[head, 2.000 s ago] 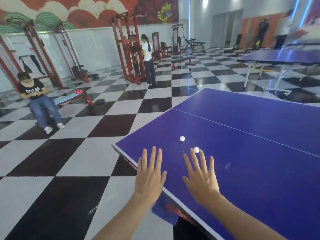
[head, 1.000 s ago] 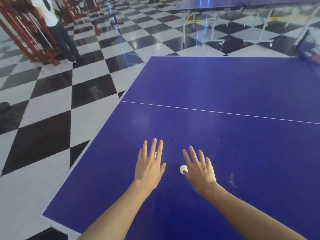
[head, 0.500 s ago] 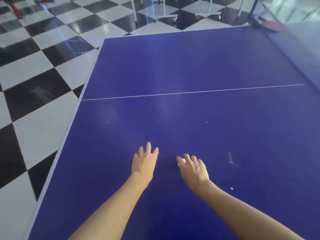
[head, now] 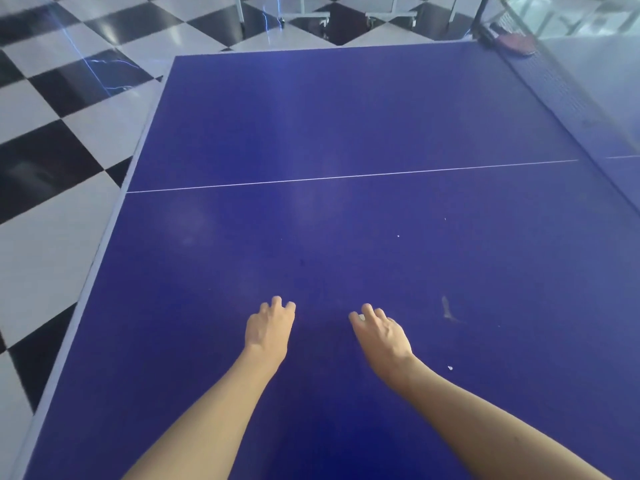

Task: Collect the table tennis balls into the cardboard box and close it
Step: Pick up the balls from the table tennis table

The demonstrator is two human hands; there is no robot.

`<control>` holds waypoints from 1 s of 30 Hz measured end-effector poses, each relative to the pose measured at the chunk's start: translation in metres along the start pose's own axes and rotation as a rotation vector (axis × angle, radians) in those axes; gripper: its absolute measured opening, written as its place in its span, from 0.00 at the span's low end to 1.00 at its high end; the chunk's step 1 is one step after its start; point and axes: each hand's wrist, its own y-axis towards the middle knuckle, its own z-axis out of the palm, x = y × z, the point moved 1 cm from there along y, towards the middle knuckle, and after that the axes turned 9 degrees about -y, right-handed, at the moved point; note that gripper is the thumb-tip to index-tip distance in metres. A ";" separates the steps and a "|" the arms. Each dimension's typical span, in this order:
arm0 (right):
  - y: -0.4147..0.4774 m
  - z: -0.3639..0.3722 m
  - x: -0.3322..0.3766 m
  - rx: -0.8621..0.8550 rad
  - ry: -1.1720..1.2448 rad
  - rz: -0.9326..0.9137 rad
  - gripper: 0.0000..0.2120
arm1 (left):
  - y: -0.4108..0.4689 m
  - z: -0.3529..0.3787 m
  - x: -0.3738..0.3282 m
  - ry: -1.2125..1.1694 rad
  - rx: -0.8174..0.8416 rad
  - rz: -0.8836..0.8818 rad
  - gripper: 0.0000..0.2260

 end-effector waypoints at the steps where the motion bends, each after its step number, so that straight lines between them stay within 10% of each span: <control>1: -0.002 -0.004 -0.002 -0.010 -0.002 -0.003 0.26 | -0.002 -0.003 0.000 -0.005 -0.027 -0.003 0.18; 16: -0.055 -0.040 -0.052 -0.278 -0.069 -0.214 0.15 | -0.123 -0.056 -0.080 -0.060 -0.311 -0.244 0.13; 30: -0.219 -0.065 -0.077 -0.569 -0.250 -0.716 0.31 | -0.332 -0.060 -0.219 -0.091 -0.568 -0.656 0.22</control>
